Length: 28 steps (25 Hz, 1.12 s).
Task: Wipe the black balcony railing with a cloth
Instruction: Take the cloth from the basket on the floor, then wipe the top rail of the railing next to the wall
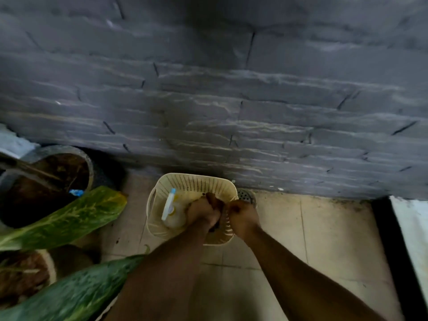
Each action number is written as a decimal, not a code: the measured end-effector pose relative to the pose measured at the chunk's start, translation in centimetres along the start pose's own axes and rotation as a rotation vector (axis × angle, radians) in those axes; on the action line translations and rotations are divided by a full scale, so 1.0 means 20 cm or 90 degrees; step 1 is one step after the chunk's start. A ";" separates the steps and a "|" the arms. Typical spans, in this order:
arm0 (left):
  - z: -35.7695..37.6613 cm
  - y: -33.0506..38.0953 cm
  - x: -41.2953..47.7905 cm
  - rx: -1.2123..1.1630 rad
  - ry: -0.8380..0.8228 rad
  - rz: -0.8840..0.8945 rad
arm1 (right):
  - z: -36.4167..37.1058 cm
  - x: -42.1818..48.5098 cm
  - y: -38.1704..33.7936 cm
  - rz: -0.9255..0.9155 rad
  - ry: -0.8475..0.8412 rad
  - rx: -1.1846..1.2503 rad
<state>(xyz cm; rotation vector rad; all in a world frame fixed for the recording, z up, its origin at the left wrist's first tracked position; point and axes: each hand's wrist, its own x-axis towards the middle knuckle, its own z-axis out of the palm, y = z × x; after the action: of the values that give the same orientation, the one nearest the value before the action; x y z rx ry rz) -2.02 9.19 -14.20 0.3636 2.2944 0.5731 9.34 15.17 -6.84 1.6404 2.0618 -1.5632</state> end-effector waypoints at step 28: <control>-1.46 2.13 -2.67 0.123 -0.016 0.398 | -2.17 -2.40 -1.31 0.114 0.169 0.796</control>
<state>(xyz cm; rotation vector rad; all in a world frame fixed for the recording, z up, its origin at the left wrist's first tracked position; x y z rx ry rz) 17.85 15.16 57.14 1.1965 2.1983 0.6370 31.14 16.45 59.50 2.2813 0.8035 -2.9242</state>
